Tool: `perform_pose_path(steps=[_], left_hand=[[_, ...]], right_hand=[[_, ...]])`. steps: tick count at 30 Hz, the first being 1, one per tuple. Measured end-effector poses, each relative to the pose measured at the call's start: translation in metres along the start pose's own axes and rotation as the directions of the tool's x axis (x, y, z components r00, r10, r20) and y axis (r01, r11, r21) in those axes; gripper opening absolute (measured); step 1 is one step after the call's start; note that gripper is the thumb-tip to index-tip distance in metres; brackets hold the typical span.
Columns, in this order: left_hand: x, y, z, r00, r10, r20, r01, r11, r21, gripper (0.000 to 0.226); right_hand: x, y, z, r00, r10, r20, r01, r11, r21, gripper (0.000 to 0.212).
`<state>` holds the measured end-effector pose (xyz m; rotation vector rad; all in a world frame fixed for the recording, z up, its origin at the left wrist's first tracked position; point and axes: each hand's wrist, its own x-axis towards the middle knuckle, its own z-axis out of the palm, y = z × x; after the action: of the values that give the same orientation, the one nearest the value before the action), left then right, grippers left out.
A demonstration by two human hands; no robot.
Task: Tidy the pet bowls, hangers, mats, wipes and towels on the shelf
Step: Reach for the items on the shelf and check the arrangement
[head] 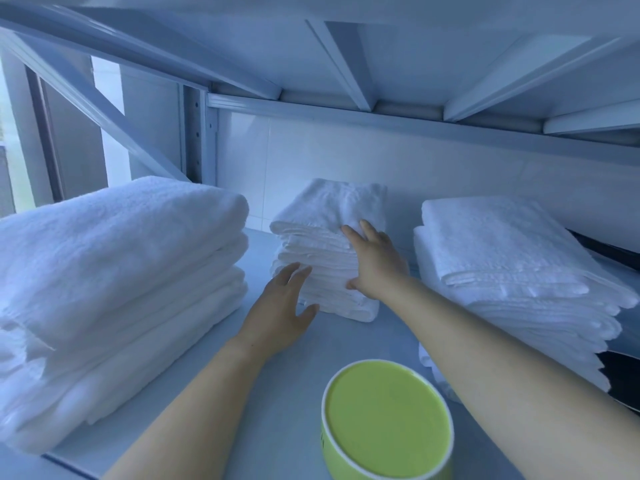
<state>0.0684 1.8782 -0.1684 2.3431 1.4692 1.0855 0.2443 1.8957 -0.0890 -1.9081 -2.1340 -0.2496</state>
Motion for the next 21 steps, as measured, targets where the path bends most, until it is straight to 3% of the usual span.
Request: perform_pose_path(steps=[3,8,12,16,21], left_hand=[[0.000,0.002,-0.006,1.000,-0.021,-0.023,0.020,1.000,-0.022,0.058],[-0.002,0.011,-0.011,1.000,-0.020,0.008,0.021,0.993,-0.113,0.048],[-0.014,0.028,-0.015,0.999,0.022,0.046,-0.013,0.981,-0.191,0.033],[-0.042,0.058,-0.030,0.975,0.058,0.216,0.041,0.903,-0.428,0.019],[-0.082,0.072,-0.042,0.921,0.140,0.364,0.038,0.897,-0.441,0.025]], right_hand=[[-0.010,-0.004,-0.005,0.999,0.016,-0.037,-0.013,0.995,0.096,0.092],[-0.048,-0.010,-0.026,0.991,-0.072,-0.110,0.096,0.967,0.235,0.068],[-0.099,-0.005,-0.042,0.996,-0.052,-0.076,0.080,0.891,0.446,0.046],[-0.148,0.008,-0.048,0.999,-0.045,-0.024,0.051,0.830,0.556,0.035],[-0.192,0.025,-0.036,0.989,-0.118,0.094,0.051,0.850,0.524,0.034]])
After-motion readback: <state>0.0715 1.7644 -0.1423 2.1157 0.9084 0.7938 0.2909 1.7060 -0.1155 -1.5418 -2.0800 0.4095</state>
